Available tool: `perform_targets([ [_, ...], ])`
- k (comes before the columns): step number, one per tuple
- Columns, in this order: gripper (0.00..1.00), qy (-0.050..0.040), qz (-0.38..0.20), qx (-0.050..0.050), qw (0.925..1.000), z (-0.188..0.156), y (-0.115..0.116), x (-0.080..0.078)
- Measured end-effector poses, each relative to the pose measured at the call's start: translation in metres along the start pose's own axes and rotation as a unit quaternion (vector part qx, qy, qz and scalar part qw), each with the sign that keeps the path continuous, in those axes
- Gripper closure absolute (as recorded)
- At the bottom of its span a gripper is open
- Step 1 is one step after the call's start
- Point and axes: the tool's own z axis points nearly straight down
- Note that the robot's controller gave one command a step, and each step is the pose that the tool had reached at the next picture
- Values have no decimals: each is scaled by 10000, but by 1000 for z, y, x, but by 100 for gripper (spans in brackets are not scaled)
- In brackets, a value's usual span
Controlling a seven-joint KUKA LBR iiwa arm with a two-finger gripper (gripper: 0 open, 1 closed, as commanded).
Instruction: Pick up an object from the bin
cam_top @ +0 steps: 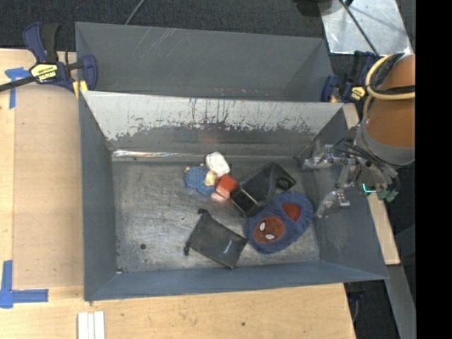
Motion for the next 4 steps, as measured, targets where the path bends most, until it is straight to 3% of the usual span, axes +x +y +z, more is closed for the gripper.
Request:
perform_targets([
  [1, 0, -100, 467, 16, 9989, 93, 35, -22],
  [2, 100, -86, 466, 12, 9989, 96, 35, -21],
  [3, 100, -86, 272, 10, 9996, -20, 39, -39],
  [4, 0, -34, 266, 3, 9996, -14, 40, -37],
])
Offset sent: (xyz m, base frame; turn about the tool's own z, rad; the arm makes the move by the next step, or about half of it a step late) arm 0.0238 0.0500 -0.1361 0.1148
